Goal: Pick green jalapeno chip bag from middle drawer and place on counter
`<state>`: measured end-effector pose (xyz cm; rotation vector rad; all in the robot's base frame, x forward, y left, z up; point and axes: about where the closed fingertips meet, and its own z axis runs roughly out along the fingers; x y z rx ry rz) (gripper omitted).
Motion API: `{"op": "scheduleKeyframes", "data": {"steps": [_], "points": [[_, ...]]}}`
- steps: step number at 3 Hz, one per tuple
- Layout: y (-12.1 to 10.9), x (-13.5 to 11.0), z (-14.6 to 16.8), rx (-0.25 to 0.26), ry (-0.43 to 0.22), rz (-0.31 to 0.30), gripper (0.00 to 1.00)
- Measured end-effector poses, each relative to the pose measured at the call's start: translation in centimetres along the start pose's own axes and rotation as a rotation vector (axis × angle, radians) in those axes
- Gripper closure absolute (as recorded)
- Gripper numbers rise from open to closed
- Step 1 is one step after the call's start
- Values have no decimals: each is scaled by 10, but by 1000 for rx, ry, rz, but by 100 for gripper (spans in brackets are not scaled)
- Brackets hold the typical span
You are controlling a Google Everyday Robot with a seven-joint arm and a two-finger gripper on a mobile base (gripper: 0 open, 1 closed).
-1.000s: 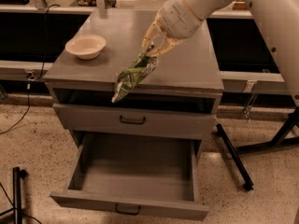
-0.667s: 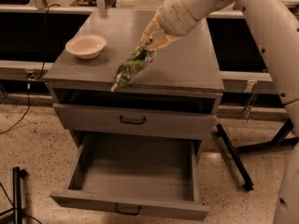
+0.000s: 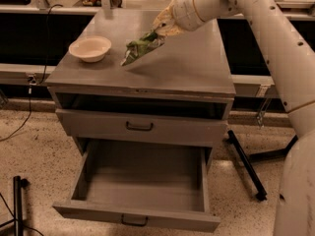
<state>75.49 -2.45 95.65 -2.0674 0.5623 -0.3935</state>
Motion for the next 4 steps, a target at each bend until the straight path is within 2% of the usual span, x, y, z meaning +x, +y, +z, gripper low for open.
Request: {"op": "scheduleKeyframes", "data": {"steps": [1,2,4], "points": [[16,31,7,3,132,142,81],[18,35,13,18,152,256,58],[19,33,19,13,145,253,13]]}}
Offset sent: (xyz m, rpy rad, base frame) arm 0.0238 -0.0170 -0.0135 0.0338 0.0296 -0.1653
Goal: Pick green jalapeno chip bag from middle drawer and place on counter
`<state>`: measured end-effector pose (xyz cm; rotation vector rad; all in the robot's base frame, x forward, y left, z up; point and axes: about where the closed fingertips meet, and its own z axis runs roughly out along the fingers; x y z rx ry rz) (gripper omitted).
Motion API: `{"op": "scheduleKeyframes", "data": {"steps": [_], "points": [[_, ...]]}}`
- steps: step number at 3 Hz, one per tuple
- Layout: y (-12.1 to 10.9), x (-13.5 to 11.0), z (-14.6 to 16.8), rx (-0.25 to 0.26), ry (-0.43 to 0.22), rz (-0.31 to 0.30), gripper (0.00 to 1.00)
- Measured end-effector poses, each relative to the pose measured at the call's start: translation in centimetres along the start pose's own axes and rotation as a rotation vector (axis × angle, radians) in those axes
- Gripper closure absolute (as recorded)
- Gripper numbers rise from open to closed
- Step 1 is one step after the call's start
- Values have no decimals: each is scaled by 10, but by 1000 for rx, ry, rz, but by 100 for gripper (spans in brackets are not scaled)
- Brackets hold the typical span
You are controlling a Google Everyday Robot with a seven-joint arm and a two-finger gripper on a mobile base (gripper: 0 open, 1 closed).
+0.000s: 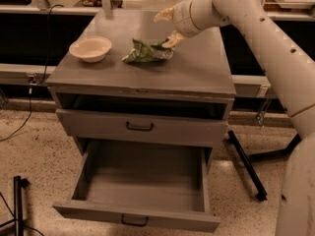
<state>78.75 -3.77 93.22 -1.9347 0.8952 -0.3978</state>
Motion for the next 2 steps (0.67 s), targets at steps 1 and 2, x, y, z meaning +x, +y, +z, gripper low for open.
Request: {"op": "scheduleKeyframes", "data": {"steps": [1,2], "points": [[-8,-2,-23,6,8,-35,0],[-10,-3,-27,7,10,-44,0]]}}
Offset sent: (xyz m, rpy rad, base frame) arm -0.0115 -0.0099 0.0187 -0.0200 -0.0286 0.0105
